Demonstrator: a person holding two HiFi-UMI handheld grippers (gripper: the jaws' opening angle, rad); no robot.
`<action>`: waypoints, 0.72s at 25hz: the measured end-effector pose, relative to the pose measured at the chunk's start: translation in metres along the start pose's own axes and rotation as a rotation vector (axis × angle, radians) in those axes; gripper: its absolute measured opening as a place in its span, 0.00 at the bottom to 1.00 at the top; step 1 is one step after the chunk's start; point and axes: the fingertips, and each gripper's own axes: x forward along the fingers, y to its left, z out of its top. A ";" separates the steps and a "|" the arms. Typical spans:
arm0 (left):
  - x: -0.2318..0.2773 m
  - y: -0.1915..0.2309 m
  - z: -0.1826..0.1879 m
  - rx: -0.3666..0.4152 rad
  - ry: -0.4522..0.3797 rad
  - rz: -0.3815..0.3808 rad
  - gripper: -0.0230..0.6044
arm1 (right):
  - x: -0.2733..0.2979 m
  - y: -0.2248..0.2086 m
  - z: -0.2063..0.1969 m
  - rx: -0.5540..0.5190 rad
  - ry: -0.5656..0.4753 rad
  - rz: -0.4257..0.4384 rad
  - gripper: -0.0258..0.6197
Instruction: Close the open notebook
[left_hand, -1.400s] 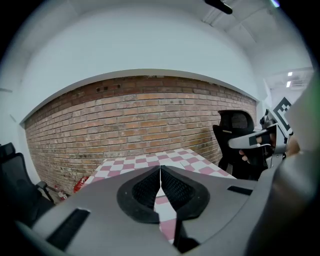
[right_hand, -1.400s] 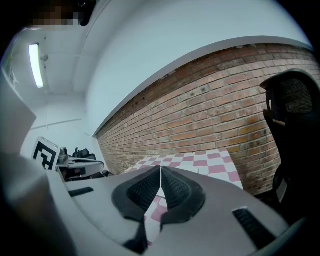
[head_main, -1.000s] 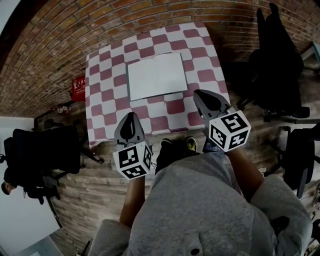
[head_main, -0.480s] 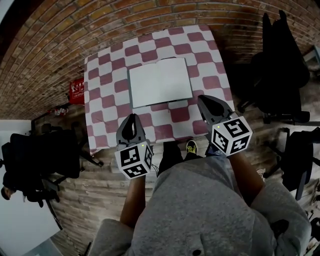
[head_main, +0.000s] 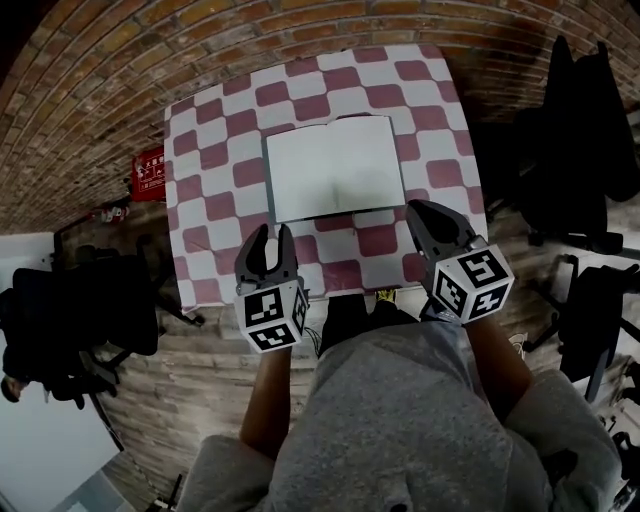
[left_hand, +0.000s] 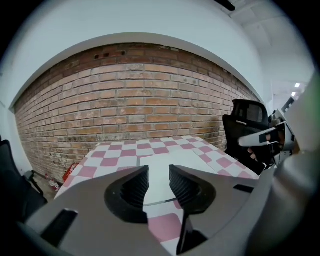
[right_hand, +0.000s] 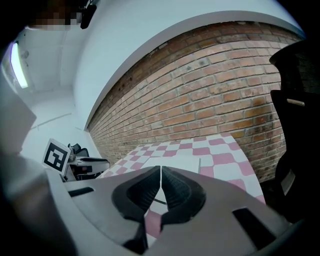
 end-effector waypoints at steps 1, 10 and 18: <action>0.004 0.003 -0.003 -0.009 0.008 -0.003 0.23 | 0.003 -0.001 -0.003 0.002 0.014 -0.004 0.09; 0.040 0.022 -0.033 -0.082 0.095 -0.034 0.30 | 0.034 0.000 -0.017 0.018 0.098 -0.022 0.09; 0.065 0.038 -0.065 -0.143 0.177 -0.066 0.34 | 0.052 0.008 -0.038 0.031 0.170 -0.023 0.09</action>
